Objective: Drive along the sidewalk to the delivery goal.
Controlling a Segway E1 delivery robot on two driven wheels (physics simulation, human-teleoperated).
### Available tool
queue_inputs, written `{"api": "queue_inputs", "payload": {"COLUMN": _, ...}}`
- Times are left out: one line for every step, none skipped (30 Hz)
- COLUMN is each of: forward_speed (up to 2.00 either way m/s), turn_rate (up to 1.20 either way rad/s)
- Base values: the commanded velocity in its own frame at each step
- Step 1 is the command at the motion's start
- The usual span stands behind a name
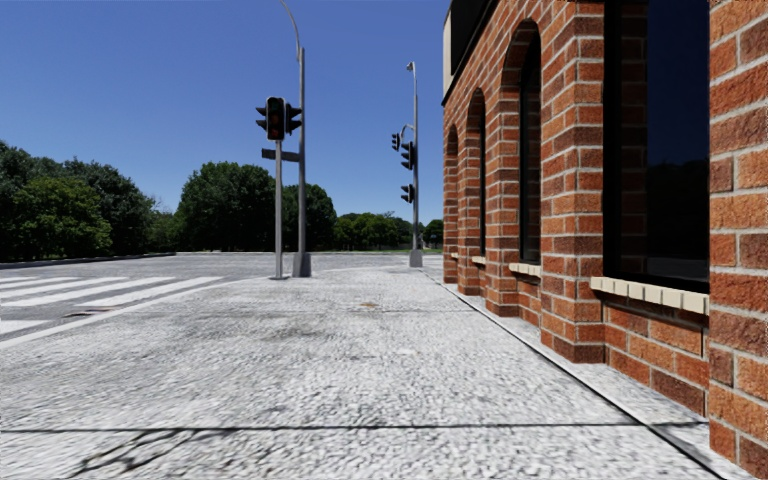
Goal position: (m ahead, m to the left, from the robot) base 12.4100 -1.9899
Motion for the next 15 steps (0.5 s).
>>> {"api": "queue_inputs", "payload": {"forward_speed": 2.00, "turn_rate": 0.00}}
{"api": "queue_inputs", "payload": {"forward_speed": 2.00, "turn_rate": 0.00}}
{"api": "queue_inputs", "payload": {"forward_speed": 2.00, "turn_rate": 0.00}}
{"api": "queue_inputs", "payload": {"forward_speed": 2.00, "turn_rate": 0.00}}
{"api": "queue_inputs", "payload": {"forward_speed": 2.00, "turn_rate": 0.00}}
{"api": "queue_inputs", "payload": {"forward_speed": 2.00, "turn_rate": 0.00}}
{"api": "queue_inputs", "payload": {"forward_speed": 2.00, "turn_rate": 0.00}}
{"api": "queue_inputs", "payload": {"forward_speed": 2.00, "turn_rate": 0.00}}
{"api": "queue_inputs", "payload": {"forward_speed": 2.00, "turn_rate": 0.00}}
{"api": "queue_inputs", "payload": {"forward_speed": 2.00, "turn_rate": 0.00}}
{"api": "queue_inputs", "payload": {"forward_speed": 2.00, "turn_rate": 0.00}}
{"api": "queue_inputs", "payload": {"forward_speed": 2.00, "turn_rate": 0.00}}
{"api": "queue_inputs", "payload": {"forward_speed": 2.00, "turn_rate": 0.00}}
{"api": "queue_inputs", "payload": {"forward_speed": 2.00, "turn_rate": 0.00}}
{"api": "queue_inputs", "payload": {"forward_speed": 2.00, "turn_rate": 0.00}}
